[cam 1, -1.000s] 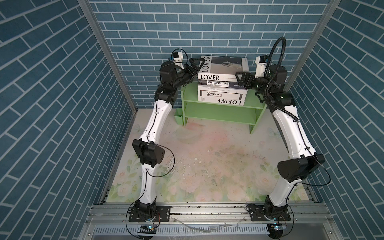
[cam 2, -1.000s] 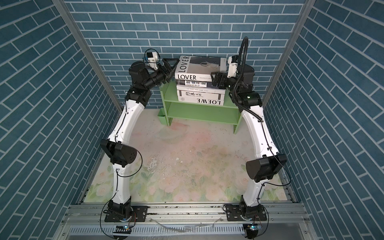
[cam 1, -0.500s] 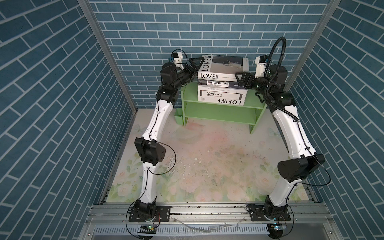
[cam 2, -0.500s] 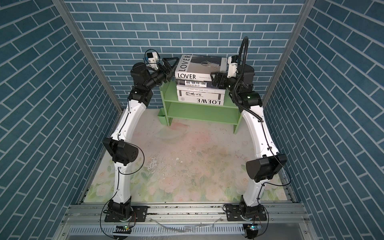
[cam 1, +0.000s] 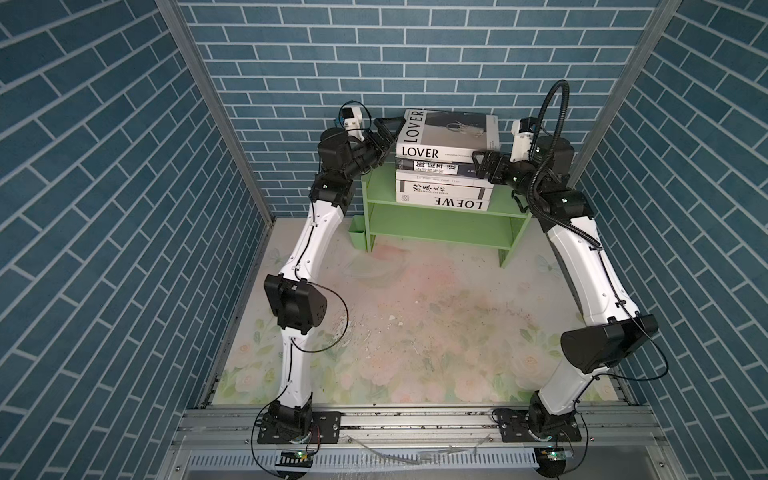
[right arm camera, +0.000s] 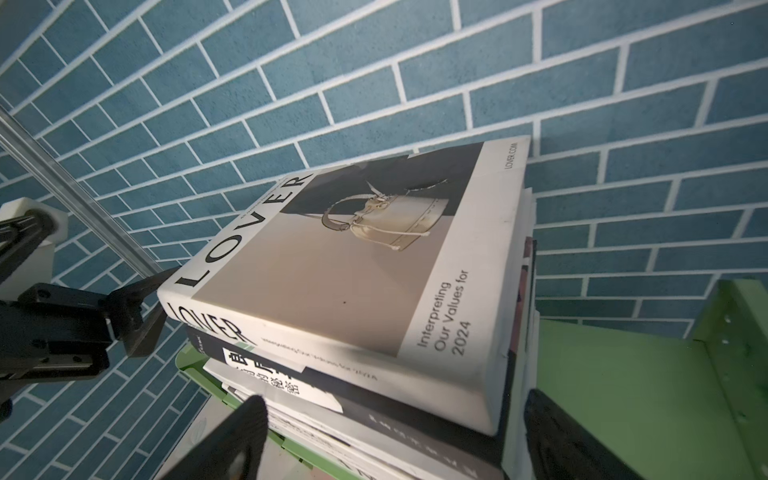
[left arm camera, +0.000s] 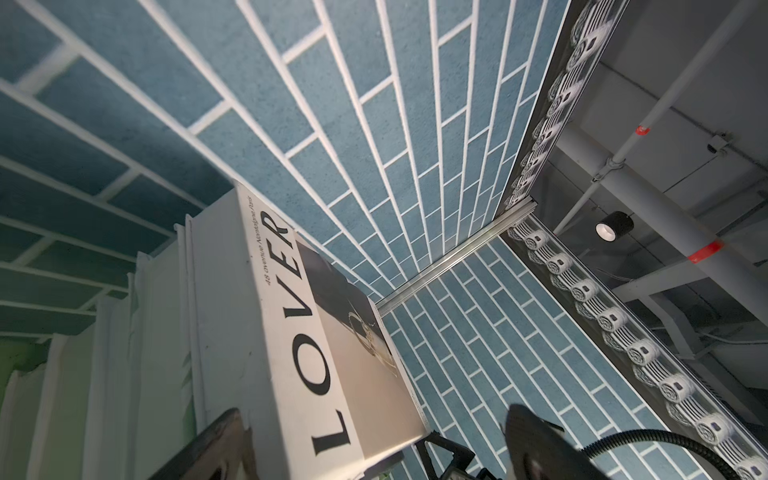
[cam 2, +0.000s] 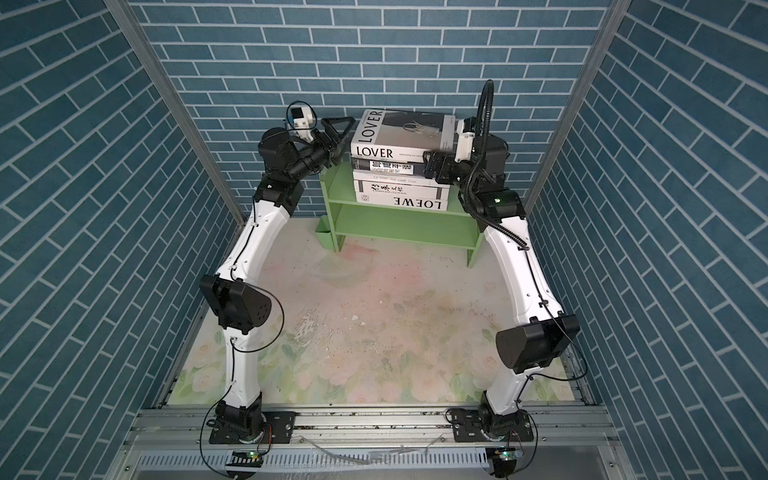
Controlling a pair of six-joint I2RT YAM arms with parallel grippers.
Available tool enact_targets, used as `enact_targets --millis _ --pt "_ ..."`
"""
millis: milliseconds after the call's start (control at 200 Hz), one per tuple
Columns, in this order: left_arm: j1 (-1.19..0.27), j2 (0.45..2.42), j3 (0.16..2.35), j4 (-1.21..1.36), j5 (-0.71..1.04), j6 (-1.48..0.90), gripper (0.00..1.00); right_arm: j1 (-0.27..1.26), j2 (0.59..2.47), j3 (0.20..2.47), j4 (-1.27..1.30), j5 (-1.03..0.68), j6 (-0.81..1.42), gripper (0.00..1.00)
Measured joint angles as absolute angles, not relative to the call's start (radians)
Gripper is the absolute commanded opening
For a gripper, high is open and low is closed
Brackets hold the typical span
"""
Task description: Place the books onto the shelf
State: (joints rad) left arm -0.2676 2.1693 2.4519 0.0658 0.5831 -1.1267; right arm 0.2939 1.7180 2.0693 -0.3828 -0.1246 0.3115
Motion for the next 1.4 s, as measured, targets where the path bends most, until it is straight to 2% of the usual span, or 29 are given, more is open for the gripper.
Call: enact_targets --millis 205,455,710,850,1075,1235,1401 --pt "-0.214 2.000 2.256 0.084 0.589 -1.104 0.99 0.292 1.533 1.900 -0.348 -0.052 0.281 0.99" --pt "-0.129 1.671 1.842 0.063 0.563 -0.954 1.00 0.282 1.212 1.531 -0.329 0.076 0.242 0.99" --pt "-0.109 1.218 1.306 -0.144 0.253 -0.612 1.00 0.242 1.010 1.076 -0.395 0.335 0.210 0.99" --pt "-0.101 1.075 1.042 -0.159 0.041 -0.469 1.00 0.210 0.948 0.847 -0.373 0.463 0.208 0.99" --pt "-0.091 1.039 0.619 -0.015 -0.225 -0.288 1.00 0.121 0.954 0.619 -0.238 0.561 0.208 0.99" --pt "-0.084 1.054 0.458 0.200 -0.323 -0.184 1.00 0.047 0.963 0.447 0.029 0.557 0.183 0.99" --pt "-0.071 1.168 0.356 0.429 -0.360 -0.113 0.99 -0.022 1.037 0.358 0.220 0.490 0.182 0.99"
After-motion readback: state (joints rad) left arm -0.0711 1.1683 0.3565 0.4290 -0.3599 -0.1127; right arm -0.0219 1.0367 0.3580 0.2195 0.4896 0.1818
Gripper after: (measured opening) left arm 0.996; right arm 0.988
